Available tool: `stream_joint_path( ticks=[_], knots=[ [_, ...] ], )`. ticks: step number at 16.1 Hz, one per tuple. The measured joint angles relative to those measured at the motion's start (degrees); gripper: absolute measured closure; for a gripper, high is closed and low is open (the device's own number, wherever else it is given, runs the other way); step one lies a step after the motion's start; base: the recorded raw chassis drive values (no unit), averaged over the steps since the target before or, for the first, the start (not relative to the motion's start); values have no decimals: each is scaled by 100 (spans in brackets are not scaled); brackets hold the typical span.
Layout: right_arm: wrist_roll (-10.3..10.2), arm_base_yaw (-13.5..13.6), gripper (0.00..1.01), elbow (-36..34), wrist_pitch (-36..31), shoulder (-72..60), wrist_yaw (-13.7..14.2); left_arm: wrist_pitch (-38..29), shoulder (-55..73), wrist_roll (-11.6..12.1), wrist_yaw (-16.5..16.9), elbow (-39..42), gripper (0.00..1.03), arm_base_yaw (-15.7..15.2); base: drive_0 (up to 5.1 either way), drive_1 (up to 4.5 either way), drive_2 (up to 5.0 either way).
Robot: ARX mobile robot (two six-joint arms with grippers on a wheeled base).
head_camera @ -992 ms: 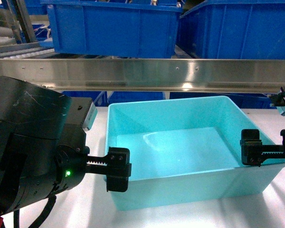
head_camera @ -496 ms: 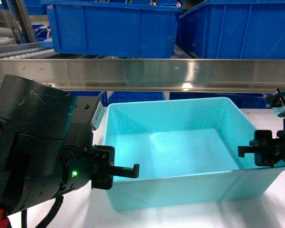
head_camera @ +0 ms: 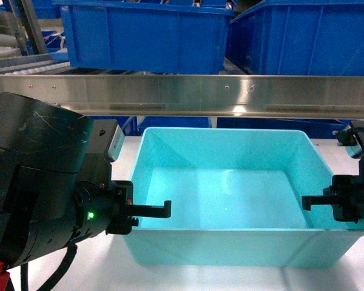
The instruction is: Organize blue bins on left shelf correctly
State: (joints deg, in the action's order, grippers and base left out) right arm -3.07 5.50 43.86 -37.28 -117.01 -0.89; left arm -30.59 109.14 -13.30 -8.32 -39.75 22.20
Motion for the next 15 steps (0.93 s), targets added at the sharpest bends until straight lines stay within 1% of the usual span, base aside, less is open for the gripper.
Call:
stream_joint_path(
  ticks=[3,5,7,9,11,12,15],
  knots=[
    [-90,-35,99,-94,98,203,-44,13,-155,22,-31,7,101,11,0,0,0],
    [-125,-42,99,-151,127,610,-57,35,-487,66,-138,4,101,39,0,0,0],
    [-118,-70,99,-254,197,1025,-98,146,-737,61,-197,-4,101,116,0,0,0],
    [-33,-66,99,-407,210,1436,-195,258,-999,57,-271,-2,101,184,0,0,0],
    [122,-63,99,-573,-258,1764,-181,199,-1086,39,-280,-2,101,195,0,0,0],
    [164,-63,99,-560,-273,1810,-173,203,-1091,17,-282,-2,101,197,0,0,0],
    [166,-63,99,-575,-219,1797,-173,225,-1091,17,-269,-2,101,197,0,0,0]
  ],
)
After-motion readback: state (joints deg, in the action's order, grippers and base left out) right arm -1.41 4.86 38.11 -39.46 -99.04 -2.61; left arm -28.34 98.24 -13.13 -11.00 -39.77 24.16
